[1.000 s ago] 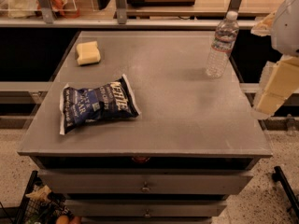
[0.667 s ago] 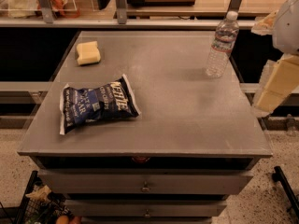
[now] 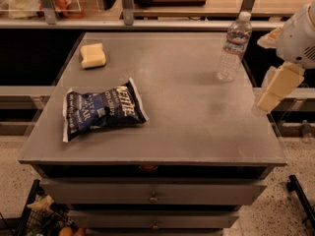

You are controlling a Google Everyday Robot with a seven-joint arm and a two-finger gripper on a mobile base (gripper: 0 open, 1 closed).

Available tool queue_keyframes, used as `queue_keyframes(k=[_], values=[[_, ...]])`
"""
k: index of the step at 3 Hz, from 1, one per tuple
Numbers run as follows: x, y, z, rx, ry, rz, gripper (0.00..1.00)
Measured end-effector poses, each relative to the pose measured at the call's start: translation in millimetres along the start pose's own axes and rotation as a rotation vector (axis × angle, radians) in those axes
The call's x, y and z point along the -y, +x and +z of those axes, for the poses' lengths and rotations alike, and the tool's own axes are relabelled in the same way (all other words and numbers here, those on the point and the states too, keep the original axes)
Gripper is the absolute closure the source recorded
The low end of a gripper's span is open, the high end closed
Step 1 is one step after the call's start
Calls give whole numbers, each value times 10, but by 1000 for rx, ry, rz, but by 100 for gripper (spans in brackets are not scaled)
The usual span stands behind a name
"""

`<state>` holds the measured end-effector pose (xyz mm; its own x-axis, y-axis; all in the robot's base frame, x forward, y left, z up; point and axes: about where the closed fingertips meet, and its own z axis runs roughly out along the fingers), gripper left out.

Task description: Pick water bottle

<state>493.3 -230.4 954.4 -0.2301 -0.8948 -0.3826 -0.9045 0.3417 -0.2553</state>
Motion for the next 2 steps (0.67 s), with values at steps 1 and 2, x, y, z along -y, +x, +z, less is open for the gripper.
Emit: queue_keyframes(k=[1, 2], values=[[208, 90, 264, 52, -21, 62, 0], [438, 154, 440, 96, -19, 118, 0]])
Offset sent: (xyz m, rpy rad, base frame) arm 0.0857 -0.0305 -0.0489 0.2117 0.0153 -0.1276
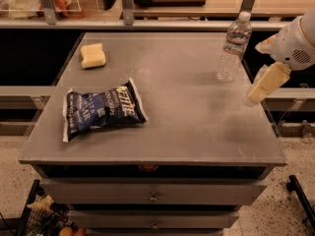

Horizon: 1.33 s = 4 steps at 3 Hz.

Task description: Pick water bottle

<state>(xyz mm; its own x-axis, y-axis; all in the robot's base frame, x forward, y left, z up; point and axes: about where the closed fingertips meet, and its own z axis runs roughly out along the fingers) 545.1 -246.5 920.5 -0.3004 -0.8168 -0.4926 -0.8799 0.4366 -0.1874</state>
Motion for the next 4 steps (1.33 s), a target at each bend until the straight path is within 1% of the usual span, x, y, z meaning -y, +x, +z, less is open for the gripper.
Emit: queue_keyframes(k=[1, 2, 3, 4], values=[[221, -25, 188, 55, 0, 34, 0], [418, -55, 368, 85, 11, 31, 0], [597, -78, 518, 106, 35, 7, 0], [748, -136, 614, 152, 55, -11, 0]])
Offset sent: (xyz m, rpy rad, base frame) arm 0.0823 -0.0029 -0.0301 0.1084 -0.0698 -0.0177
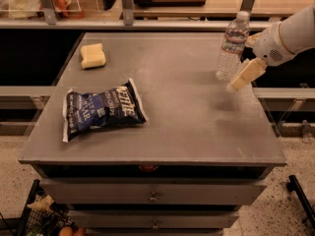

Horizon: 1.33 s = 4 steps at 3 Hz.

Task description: Pick water bottle

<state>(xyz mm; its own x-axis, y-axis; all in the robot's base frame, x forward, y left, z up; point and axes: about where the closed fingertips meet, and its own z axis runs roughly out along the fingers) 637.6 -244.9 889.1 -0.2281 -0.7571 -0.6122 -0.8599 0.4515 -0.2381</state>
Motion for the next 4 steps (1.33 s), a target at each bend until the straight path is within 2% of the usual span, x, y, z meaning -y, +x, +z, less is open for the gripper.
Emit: queue_keyframes(k=[2, 3, 4], values=[[321, -70, 10, 92, 55, 6, 0], [426, -100, -41, 134, 72, 42, 0], [480, -163, -95, 144, 91, 109, 0]])
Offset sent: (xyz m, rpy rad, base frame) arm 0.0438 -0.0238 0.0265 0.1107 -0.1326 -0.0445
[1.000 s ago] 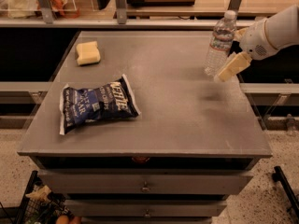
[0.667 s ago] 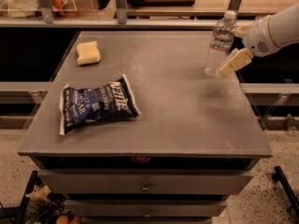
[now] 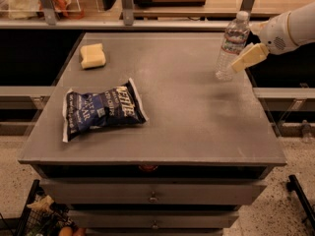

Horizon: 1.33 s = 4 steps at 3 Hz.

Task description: Pick water bottle

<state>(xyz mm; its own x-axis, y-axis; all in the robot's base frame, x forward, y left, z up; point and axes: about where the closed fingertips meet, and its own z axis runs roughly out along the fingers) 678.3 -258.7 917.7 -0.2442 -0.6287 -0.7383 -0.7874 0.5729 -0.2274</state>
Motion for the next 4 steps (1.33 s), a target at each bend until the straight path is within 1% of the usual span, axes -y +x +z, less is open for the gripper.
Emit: queue_keyframes(k=[1, 2, 3, 4], values=[[-15, -59, 7, -11, 13, 68, 0], [-59, -77, 39, -27, 17, 118, 18], [-100, -67, 74, -55, 18, 136, 42], [-132, -68, 108, -75, 13, 140, 73]])
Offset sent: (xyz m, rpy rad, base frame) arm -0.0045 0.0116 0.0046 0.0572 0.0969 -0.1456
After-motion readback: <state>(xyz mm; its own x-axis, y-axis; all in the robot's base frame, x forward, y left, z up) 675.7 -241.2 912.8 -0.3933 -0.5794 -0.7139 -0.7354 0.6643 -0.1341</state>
